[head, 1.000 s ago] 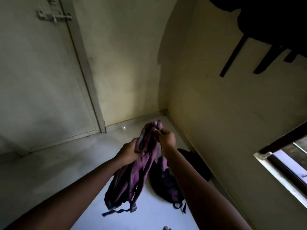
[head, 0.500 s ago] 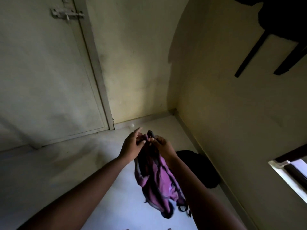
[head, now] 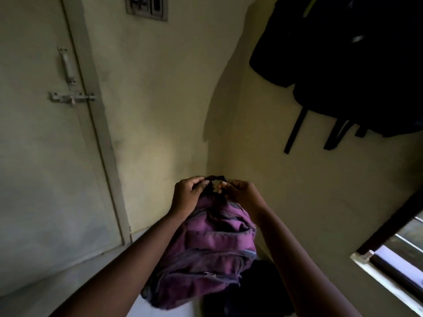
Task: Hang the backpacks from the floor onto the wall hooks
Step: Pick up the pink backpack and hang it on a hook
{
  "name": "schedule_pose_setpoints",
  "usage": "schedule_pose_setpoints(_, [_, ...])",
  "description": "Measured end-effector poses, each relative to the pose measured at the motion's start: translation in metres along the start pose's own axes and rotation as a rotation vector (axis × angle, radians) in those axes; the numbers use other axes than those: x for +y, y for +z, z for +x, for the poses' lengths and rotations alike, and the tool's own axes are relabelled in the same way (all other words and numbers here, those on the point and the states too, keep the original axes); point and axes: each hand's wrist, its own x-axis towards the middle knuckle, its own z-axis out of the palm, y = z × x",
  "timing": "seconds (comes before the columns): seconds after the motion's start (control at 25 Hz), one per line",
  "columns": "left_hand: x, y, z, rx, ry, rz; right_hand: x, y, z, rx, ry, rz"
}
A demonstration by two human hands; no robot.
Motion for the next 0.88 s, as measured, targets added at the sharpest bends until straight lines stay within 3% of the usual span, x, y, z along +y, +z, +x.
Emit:
schedule_pose_setpoints(0.28, [0.054, 0.008, 0.151, 0.014, 0.182, -0.121, -0.083, -0.043, 0.105, 0.218, -0.193, 0.086])
schedule_pose_setpoints(0.48, [0.106, 0.012, 0.273, 0.017, 0.221, -0.305, -0.160, -0.076, 0.183, 0.195, -0.285, 0.336])
schedule_pose_setpoints(0.76, [0.179, 0.049, 0.404, -0.096, 0.297, -0.536, -0.239, -0.138, 0.275, 0.430, -0.441, 0.345])
schedule_pose_setpoints(0.88, [0.211, 0.070, 0.460, -0.080, 0.363, -0.569, -0.270, -0.167, 0.316, 0.599, -0.508, 0.201])
